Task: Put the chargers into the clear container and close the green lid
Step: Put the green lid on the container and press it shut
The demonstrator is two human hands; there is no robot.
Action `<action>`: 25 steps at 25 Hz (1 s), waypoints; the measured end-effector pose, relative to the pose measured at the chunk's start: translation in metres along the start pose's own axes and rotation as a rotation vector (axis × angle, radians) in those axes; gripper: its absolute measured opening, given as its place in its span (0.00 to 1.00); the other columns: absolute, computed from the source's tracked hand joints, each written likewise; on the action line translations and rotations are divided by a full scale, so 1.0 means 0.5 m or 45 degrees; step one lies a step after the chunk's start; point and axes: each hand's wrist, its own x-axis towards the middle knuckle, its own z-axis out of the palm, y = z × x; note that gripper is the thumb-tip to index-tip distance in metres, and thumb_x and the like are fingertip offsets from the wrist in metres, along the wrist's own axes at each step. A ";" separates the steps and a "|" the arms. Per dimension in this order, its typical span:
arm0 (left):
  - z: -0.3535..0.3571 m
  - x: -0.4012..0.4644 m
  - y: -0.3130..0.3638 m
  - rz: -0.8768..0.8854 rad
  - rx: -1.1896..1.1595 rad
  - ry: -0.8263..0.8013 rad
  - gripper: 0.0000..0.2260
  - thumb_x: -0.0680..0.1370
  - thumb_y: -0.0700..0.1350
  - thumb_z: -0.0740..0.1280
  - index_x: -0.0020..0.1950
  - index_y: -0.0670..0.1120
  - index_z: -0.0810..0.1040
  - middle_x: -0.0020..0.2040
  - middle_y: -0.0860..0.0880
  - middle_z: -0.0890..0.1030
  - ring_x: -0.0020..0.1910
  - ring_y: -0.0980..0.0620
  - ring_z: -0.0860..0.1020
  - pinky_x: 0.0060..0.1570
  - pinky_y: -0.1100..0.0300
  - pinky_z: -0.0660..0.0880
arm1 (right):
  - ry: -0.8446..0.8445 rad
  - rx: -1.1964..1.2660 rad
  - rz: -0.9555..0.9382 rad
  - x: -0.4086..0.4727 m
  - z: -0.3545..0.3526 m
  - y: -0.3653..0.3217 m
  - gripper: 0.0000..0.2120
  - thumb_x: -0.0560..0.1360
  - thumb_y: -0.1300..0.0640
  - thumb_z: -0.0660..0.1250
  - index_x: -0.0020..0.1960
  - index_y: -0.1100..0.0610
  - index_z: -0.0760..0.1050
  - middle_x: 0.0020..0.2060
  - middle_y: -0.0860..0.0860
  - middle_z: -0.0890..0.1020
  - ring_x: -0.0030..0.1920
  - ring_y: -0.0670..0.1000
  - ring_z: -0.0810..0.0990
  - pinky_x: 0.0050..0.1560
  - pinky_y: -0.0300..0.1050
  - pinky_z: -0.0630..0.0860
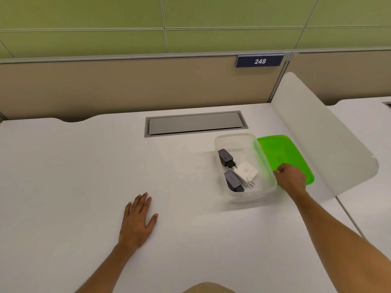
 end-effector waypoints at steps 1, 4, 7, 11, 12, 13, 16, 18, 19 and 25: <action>-0.001 0.001 0.000 -0.001 -0.009 -0.008 0.40 0.74 0.70 0.37 0.77 0.47 0.58 0.78 0.53 0.56 0.77 0.55 0.50 0.76 0.53 0.45 | -0.054 -0.027 -0.028 -0.009 0.008 0.016 0.13 0.72 0.49 0.69 0.52 0.55 0.82 0.50 0.57 0.84 0.53 0.60 0.81 0.53 0.50 0.74; -0.005 0.004 0.001 -0.021 -0.038 -0.037 0.36 0.74 0.66 0.46 0.76 0.48 0.59 0.78 0.52 0.57 0.77 0.56 0.50 0.76 0.53 0.45 | -0.121 -0.139 -0.107 -0.032 0.021 0.040 0.14 0.71 0.47 0.70 0.51 0.53 0.82 0.50 0.56 0.83 0.52 0.59 0.81 0.50 0.49 0.74; -0.008 0.009 0.008 -0.038 -0.044 -0.049 0.35 0.74 0.65 0.46 0.76 0.48 0.60 0.78 0.51 0.57 0.77 0.54 0.50 0.76 0.53 0.44 | -0.119 -0.211 -0.139 -0.048 0.029 0.038 0.12 0.70 0.49 0.70 0.50 0.53 0.81 0.48 0.56 0.81 0.51 0.59 0.79 0.51 0.49 0.75; -0.009 0.014 0.029 -0.080 -0.098 -0.037 0.36 0.73 0.66 0.44 0.76 0.48 0.58 0.78 0.51 0.58 0.78 0.53 0.51 0.76 0.52 0.43 | -0.063 -0.230 -0.117 -0.056 0.036 0.031 0.08 0.72 0.56 0.66 0.49 0.56 0.81 0.48 0.57 0.80 0.51 0.60 0.79 0.51 0.50 0.74; -0.010 0.016 0.037 -0.084 -0.137 -0.037 0.36 0.74 0.66 0.44 0.77 0.48 0.58 0.78 0.51 0.58 0.77 0.54 0.51 0.76 0.52 0.43 | -0.002 -0.203 -0.123 -0.056 0.035 0.029 0.08 0.73 0.57 0.66 0.49 0.57 0.81 0.48 0.58 0.80 0.51 0.61 0.79 0.50 0.51 0.74; -0.011 0.020 0.046 -0.086 -0.190 -0.034 0.34 0.75 0.65 0.46 0.77 0.49 0.58 0.78 0.51 0.58 0.77 0.54 0.51 0.76 0.52 0.44 | 0.083 -0.154 -0.136 -0.055 0.031 0.027 0.08 0.74 0.58 0.66 0.49 0.60 0.80 0.48 0.59 0.80 0.50 0.62 0.78 0.50 0.53 0.73; -0.021 0.041 0.080 -0.085 -0.355 0.002 0.29 0.78 0.60 0.52 0.76 0.49 0.58 0.77 0.51 0.60 0.77 0.55 0.52 0.77 0.51 0.46 | 0.369 0.065 -0.117 -0.047 0.006 0.018 0.06 0.76 0.61 0.63 0.48 0.64 0.76 0.44 0.64 0.80 0.46 0.65 0.78 0.45 0.56 0.72; -0.029 0.060 0.107 -0.067 -0.431 0.031 0.25 0.81 0.56 0.56 0.76 0.50 0.59 0.77 0.51 0.61 0.77 0.55 0.52 0.76 0.51 0.48 | 0.459 0.267 0.004 -0.034 -0.023 0.010 0.06 0.78 0.60 0.60 0.50 0.62 0.72 0.41 0.66 0.80 0.43 0.67 0.78 0.41 0.55 0.72; -0.033 0.070 0.122 -0.063 -0.466 0.037 0.24 0.81 0.54 0.57 0.76 0.50 0.60 0.77 0.51 0.61 0.77 0.55 0.52 0.76 0.51 0.49 | 0.476 0.344 0.060 -0.026 -0.039 0.007 0.06 0.79 0.59 0.58 0.51 0.61 0.71 0.41 0.67 0.80 0.43 0.67 0.79 0.40 0.54 0.70; -0.054 0.138 0.228 -0.006 -0.615 -0.003 0.23 0.80 0.57 0.57 0.74 0.54 0.62 0.76 0.52 0.63 0.76 0.53 0.56 0.73 0.55 0.54 | 0.711 0.611 0.120 -0.005 -0.163 -0.023 0.09 0.79 0.57 0.57 0.52 0.60 0.73 0.42 0.67 0.81 0.45 0.68 0.78 0.44 0.55 0.70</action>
